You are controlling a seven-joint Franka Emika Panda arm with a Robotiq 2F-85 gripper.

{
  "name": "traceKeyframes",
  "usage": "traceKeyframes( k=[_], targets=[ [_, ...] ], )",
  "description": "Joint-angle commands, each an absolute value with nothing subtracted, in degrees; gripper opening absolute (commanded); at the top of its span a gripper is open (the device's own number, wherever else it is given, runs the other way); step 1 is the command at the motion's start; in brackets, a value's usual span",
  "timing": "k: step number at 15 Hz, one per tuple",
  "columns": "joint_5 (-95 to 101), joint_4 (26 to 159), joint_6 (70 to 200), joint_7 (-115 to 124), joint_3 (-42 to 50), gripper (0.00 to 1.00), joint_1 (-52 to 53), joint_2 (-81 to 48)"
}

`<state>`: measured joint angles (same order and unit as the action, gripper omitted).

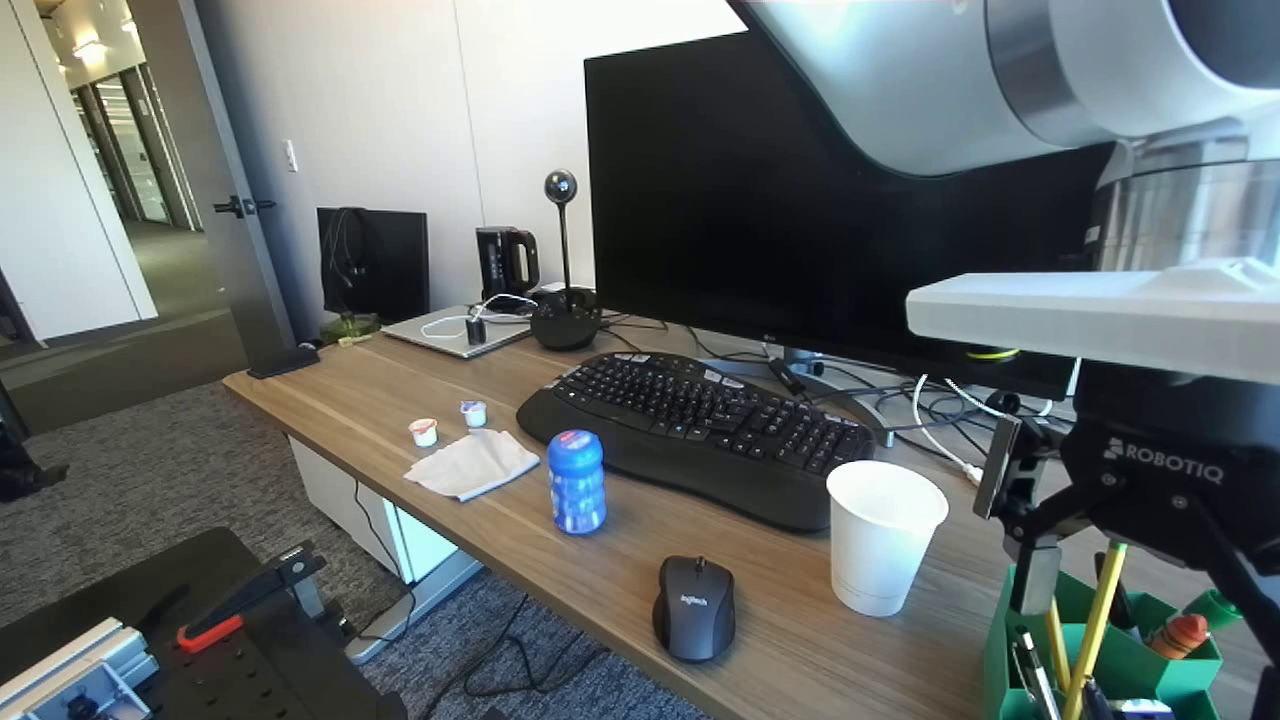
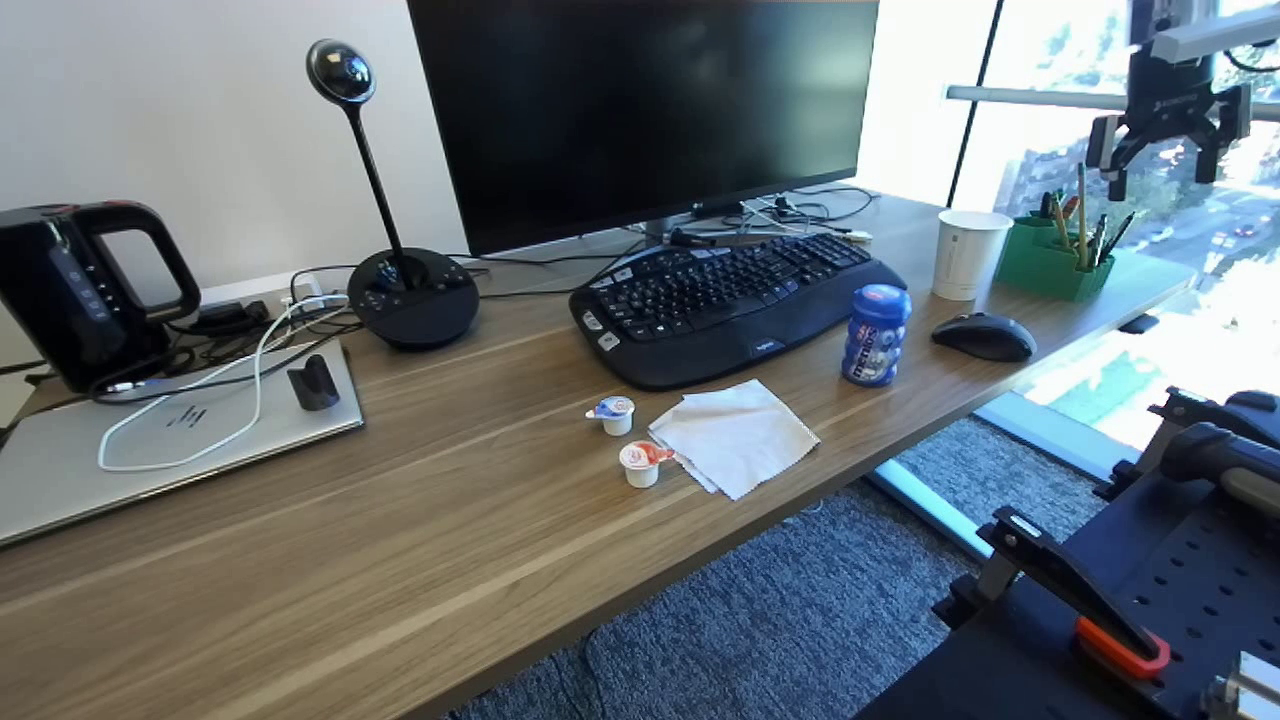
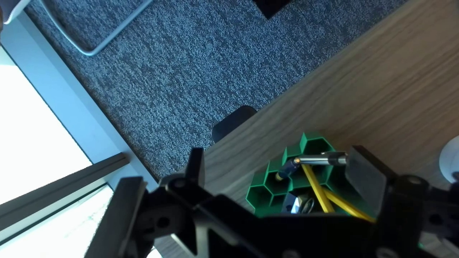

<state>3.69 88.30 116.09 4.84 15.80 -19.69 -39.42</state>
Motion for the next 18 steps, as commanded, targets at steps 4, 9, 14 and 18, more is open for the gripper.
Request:
traceKeyframes(
  k=[4, 9, 14, 18],
  targets=[
    [3.32, 87.93, 115.42, 4.87, 15.56, 1.0, -19.92, -39.58],
    [3.06, 87.93, 115.24, 4.87, 15.51, 1.0, -19.94, -39.58],
    [3.05, 87.93, 115.22, 4.87, 15.51, 1.0, -19.95, -39.58],
    [3.05, 87.93, 115.22, 4.87, 15.51, 1.0, -19.95, -39.58]
  ],
)
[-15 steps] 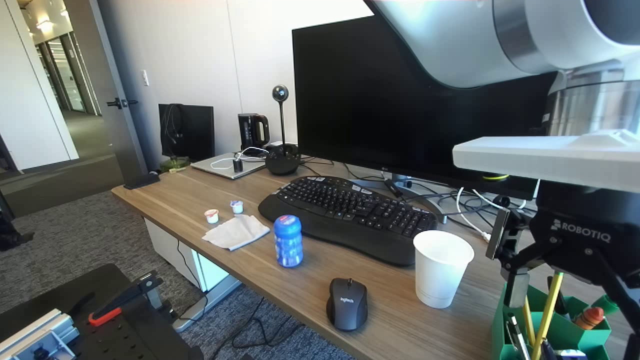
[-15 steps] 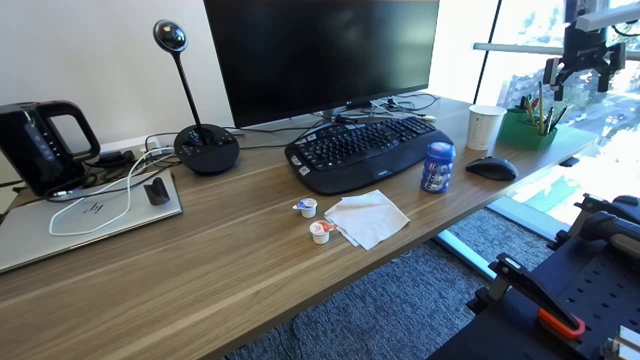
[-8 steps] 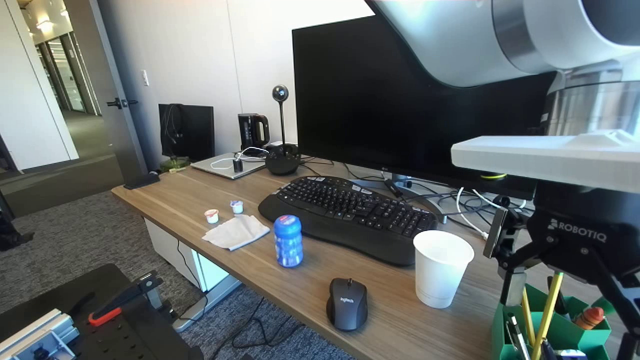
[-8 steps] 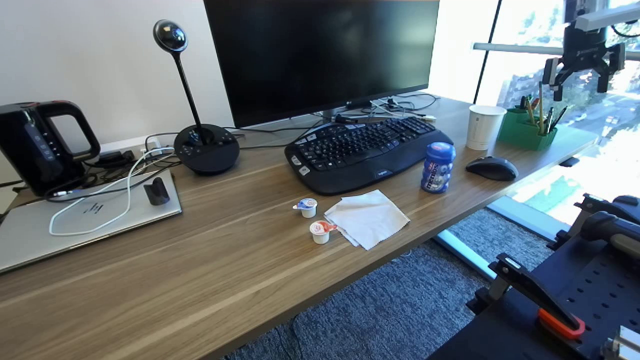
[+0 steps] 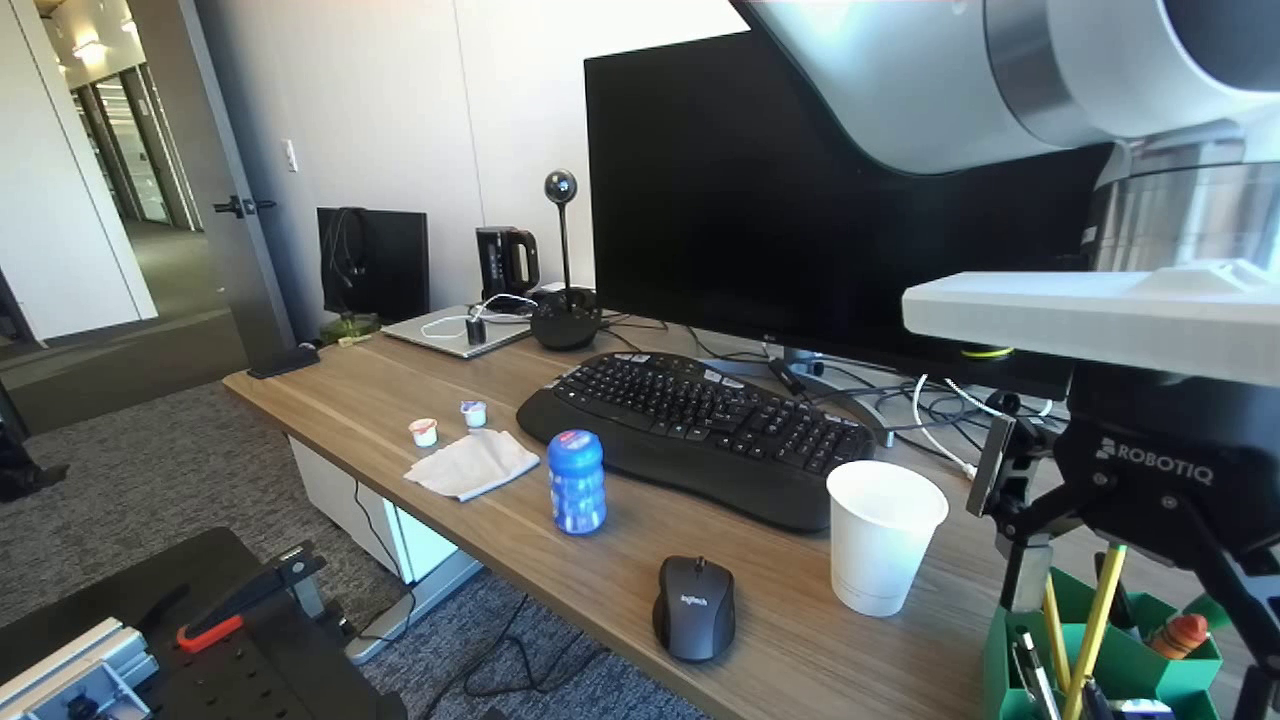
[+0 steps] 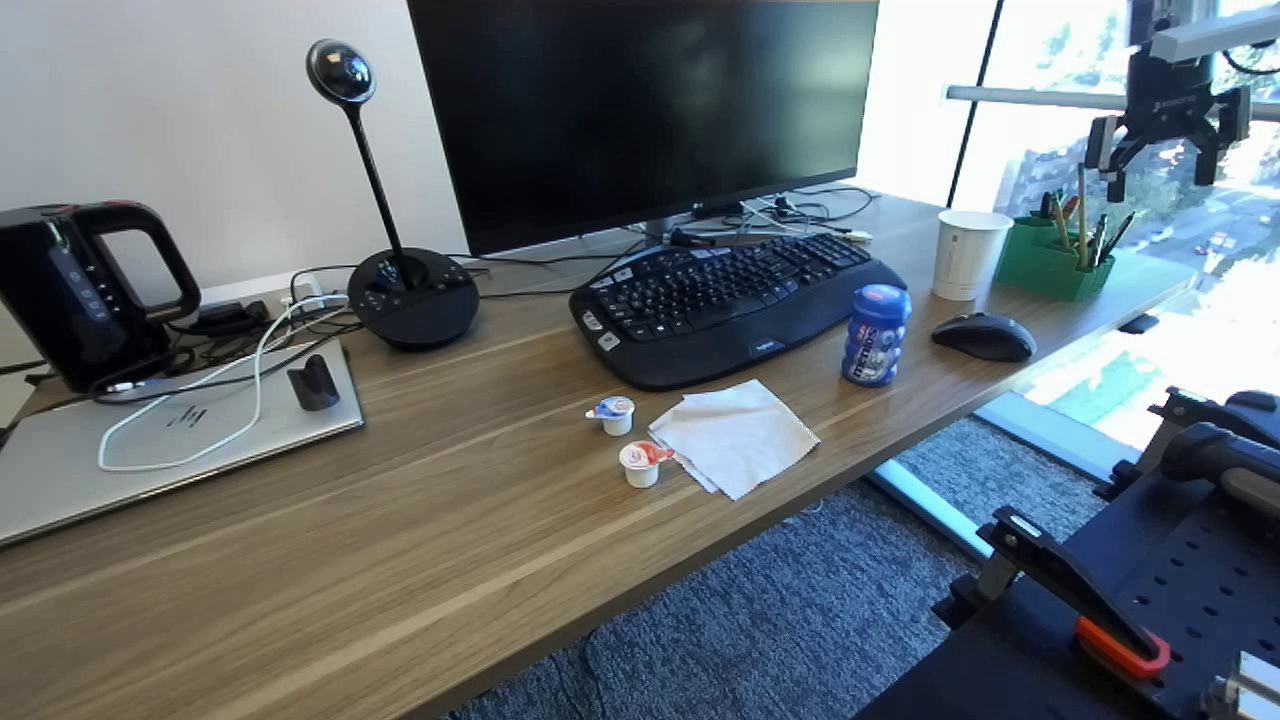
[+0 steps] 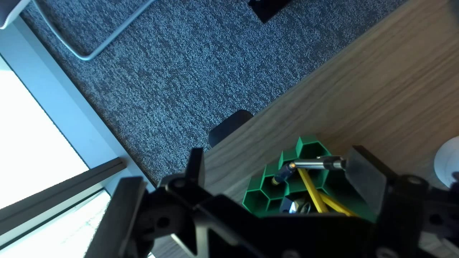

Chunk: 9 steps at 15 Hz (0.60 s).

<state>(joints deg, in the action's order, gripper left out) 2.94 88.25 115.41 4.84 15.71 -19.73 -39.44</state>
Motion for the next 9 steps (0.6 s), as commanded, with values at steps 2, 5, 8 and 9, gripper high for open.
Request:
traceKeyframes(
  k=[2, 5, 8, 9],
  targets=[
    [3.05, 87.93, 115.21, 4.87, 15.51, 1.0, -19.95, -39.58],
    [3.1, 87.66, 115.4, 5.35, 15.61, 1.0, -19.87, -39.86],
    [2.99, 87.82, 115.98, 4.92, 15.4, 1.0, -19.91, -39.62],
    [2.74, 87.68, 115.82, 4.66, 15.24, 1.0, -20.03, -39.55]
  ],
)
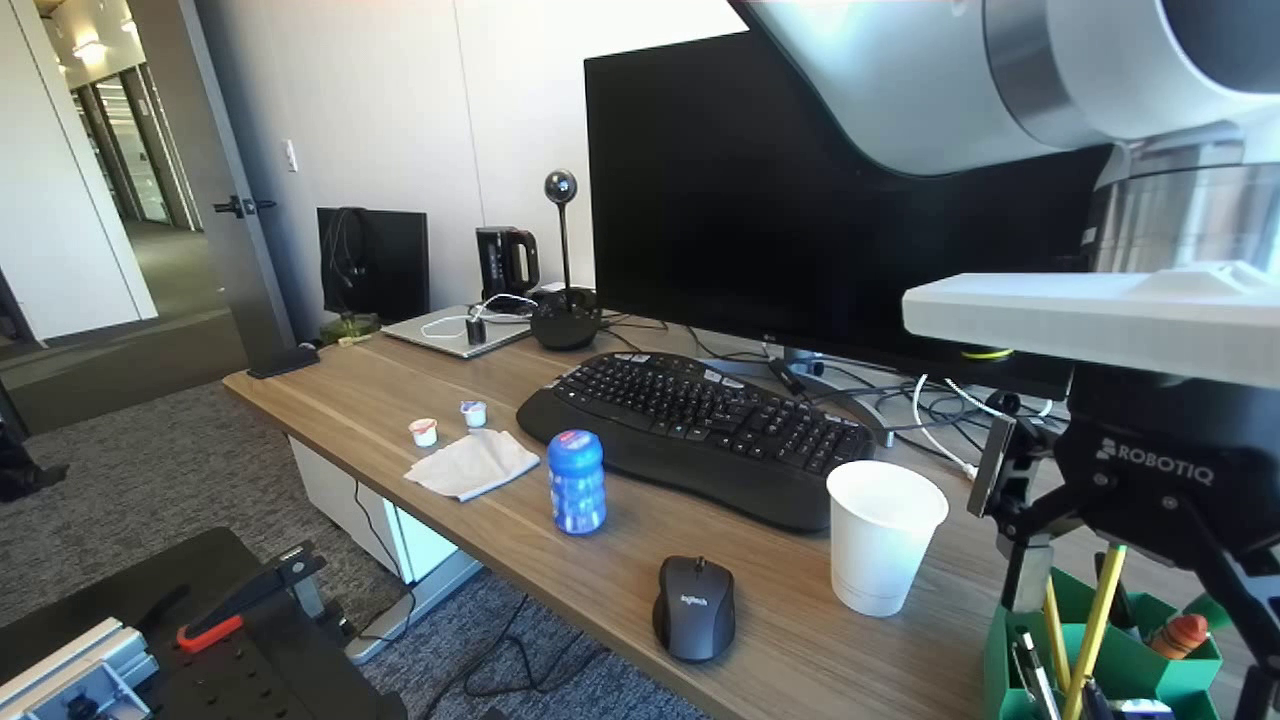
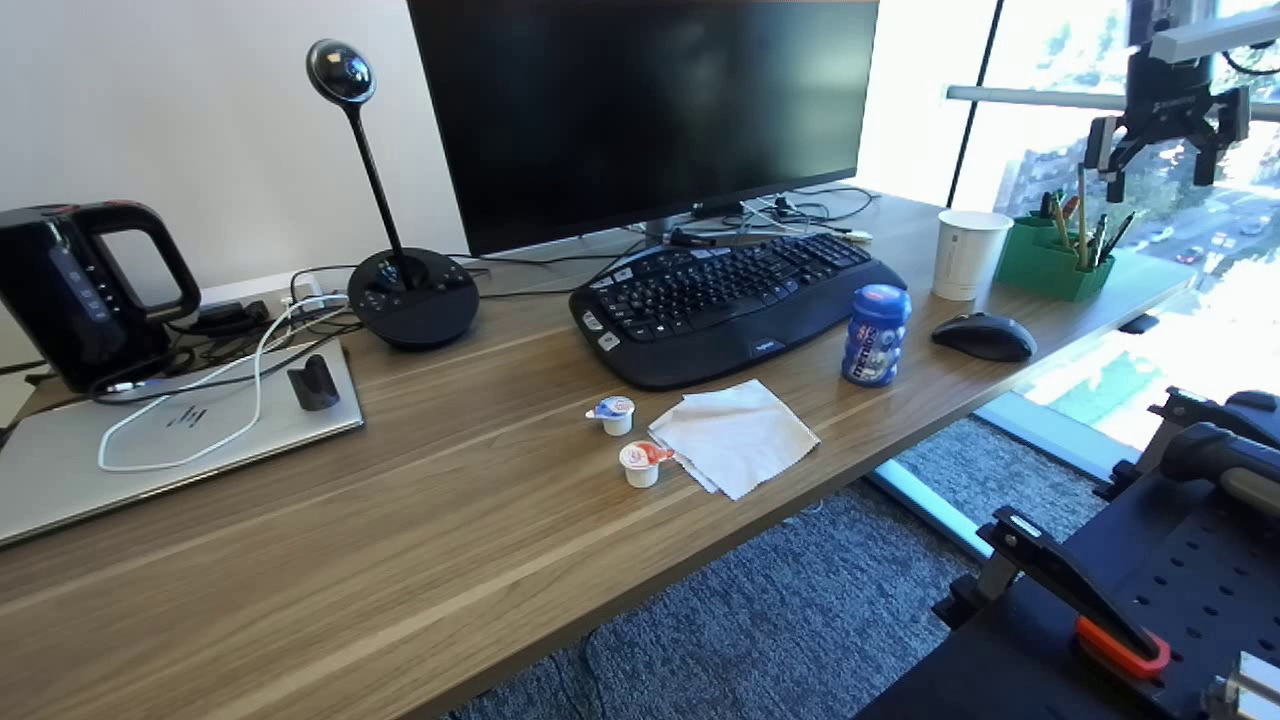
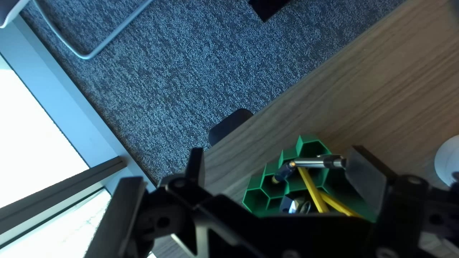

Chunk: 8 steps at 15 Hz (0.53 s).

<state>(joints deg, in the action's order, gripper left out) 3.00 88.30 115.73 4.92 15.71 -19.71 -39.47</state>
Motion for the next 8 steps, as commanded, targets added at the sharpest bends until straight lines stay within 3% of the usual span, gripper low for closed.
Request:
traceKeyframes(
  k=[1, 8],
  targets=[
    [2.19, 87.39, 115.33, 4.17, 14.92, 1.0, -20.34, -39.54],
    [-2.39, 86.94, 110.42, -1.35, 12.64, 1.0, -22.32, -38.92]
  ],
)
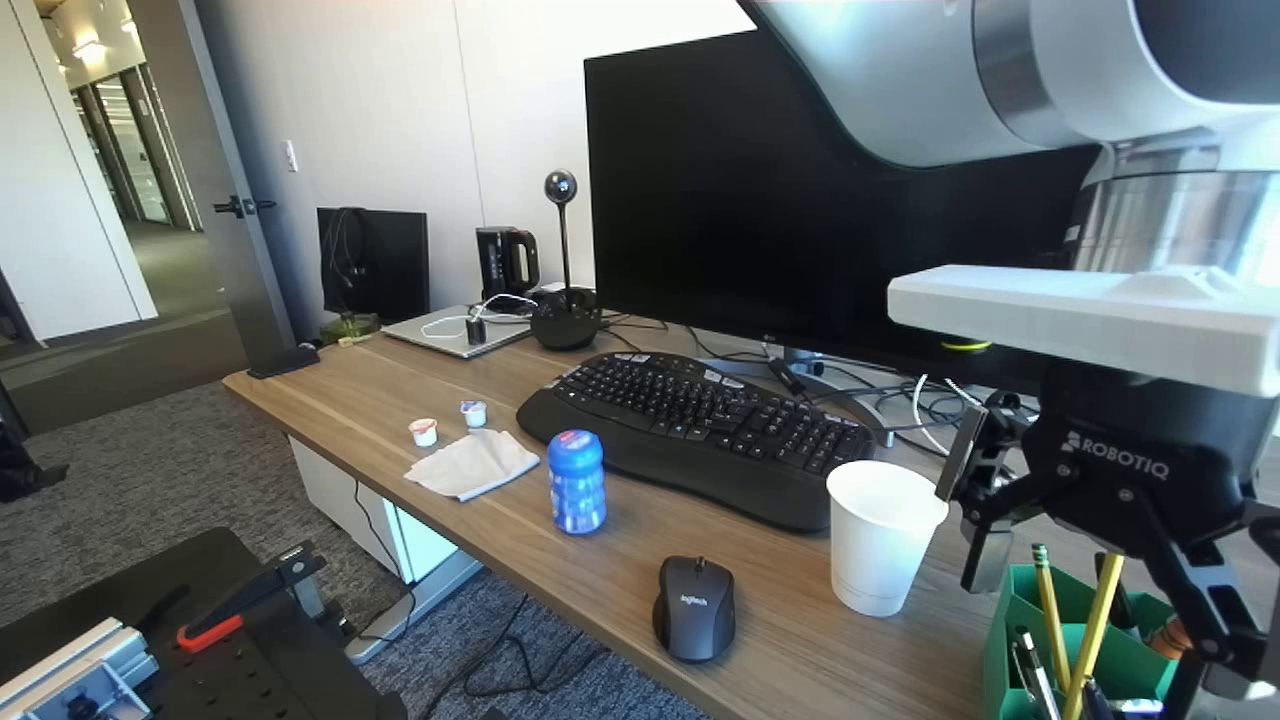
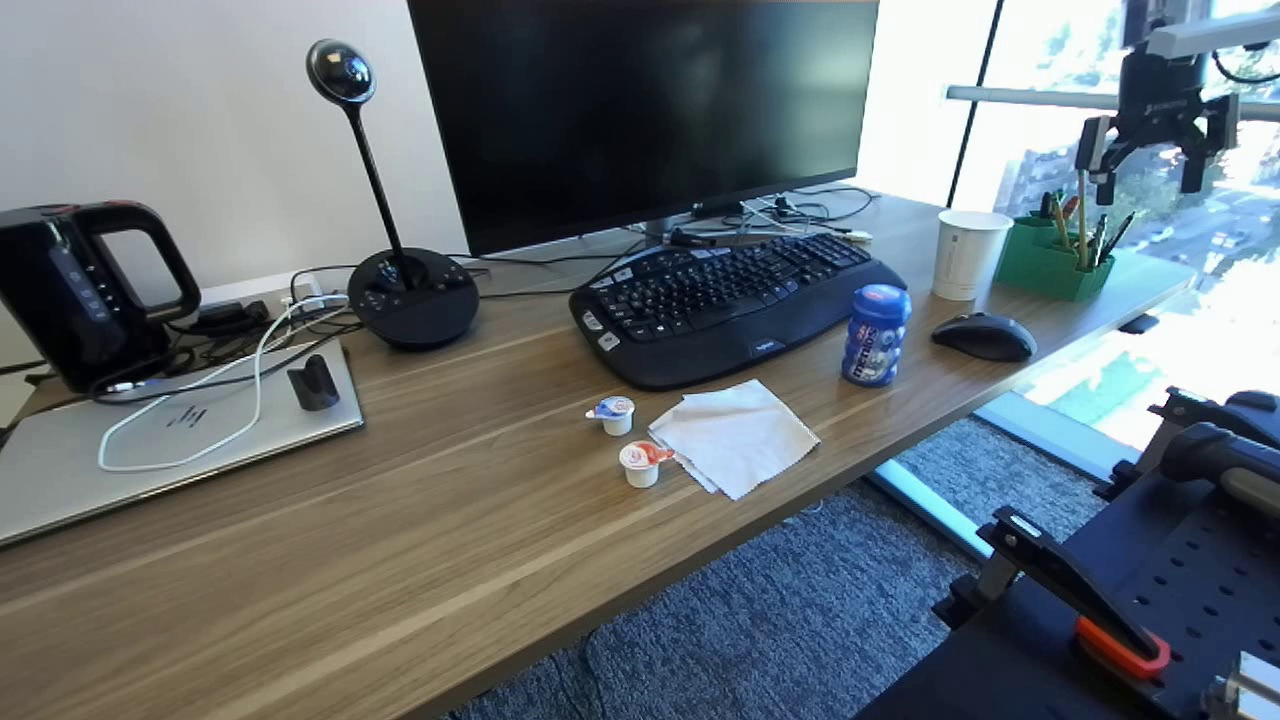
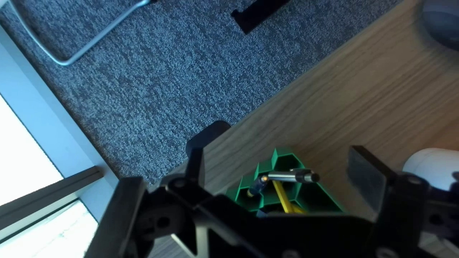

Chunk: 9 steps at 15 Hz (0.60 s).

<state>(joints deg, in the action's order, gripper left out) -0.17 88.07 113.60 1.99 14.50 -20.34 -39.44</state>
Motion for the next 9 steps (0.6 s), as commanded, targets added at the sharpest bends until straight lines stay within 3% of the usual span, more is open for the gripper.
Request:
traceKeyframes(
  k=[1, 9],
  targets=[
    [-2.66, 87.19, 110.99, -2.09, 12.6, 1.0, -22.42, -38.85],
    [-5.01, 88.95, 118.64, -7.88, 11.66, 1.0, -23.49, -37.91]
  ],
)
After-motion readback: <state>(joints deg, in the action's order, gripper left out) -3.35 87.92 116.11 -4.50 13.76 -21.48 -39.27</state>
